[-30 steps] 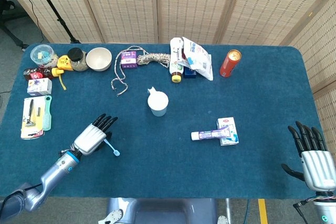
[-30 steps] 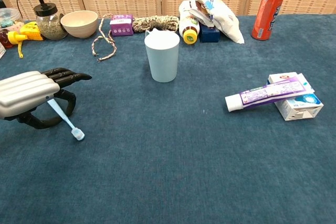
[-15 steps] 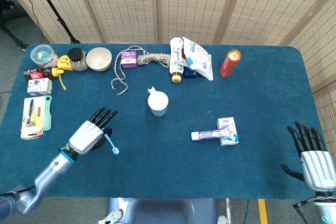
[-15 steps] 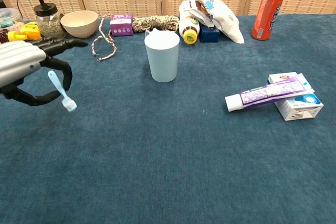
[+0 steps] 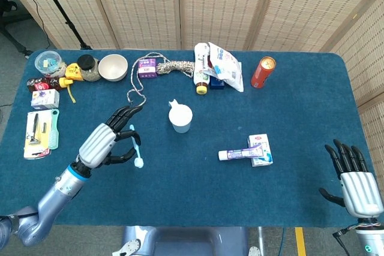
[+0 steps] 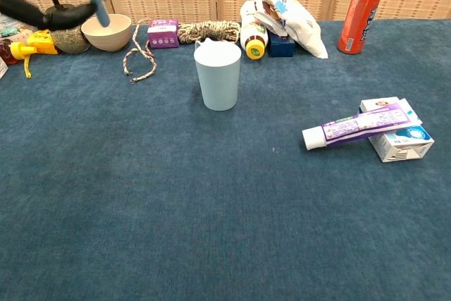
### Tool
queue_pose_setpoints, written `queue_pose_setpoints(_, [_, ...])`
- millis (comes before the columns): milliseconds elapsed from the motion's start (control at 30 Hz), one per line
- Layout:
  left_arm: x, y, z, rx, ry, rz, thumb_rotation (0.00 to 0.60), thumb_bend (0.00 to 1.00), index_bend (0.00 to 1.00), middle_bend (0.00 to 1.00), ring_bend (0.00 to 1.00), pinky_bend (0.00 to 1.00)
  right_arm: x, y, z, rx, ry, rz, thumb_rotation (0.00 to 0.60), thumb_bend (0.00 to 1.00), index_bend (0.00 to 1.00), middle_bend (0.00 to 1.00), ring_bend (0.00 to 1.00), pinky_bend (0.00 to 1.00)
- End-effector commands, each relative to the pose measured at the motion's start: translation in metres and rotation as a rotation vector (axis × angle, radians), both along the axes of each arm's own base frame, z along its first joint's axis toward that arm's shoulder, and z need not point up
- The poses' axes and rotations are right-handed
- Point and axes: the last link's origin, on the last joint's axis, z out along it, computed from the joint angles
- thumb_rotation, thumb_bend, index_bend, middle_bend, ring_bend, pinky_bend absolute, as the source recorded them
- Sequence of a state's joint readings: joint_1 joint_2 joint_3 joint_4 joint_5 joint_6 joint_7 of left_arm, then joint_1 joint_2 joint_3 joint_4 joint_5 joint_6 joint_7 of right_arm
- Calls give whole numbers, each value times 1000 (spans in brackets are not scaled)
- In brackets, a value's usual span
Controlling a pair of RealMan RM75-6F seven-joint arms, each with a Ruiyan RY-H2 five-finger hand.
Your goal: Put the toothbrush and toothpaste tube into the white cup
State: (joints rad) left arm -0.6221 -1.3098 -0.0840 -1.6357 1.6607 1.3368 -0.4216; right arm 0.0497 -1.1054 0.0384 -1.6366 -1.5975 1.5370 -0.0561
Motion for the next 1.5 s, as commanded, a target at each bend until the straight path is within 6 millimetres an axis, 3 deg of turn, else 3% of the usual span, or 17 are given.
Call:
queue_pose_setpoints(33, [42, 25, 7, -141, -160, 47, 600, 466, 569, 0, 0, 0, -1, -1, -1, 3, 2, -4, 600, 0, 0, 0, 0, 0])
queue_pose_setpoints(333, [72, 60, -28, -316, -272, 172, 600, 459, 569, 0, 0, 0, -4, -7, -1, 2, -4, -25, 600, 0, 0, 0, 0, 0])
queue_pose_setpoints(633, [84, 82, -69, -397, -317, 252, 600, 459, 569, 0, 0, 0, -13, -14, -2, 10, -8, -58, 600, 0, 0, 0, 0, 0])
queue_pose_setpoints(1033, [74, 99, -100, -402, -330, 335, 600, 459, 570, 0, 0, 0, -17, -17, 0, 8, -13, -77, 600, 0, 0, 0, 0, 0])
queue_pose_setpoints(1500, [59, 113, -121, -402, -315, 407, 600, 459, 568, 0, 0, 0, -19, -19, -2, 17, -13, -85, 600, 0, 0, 0, 0, 0])
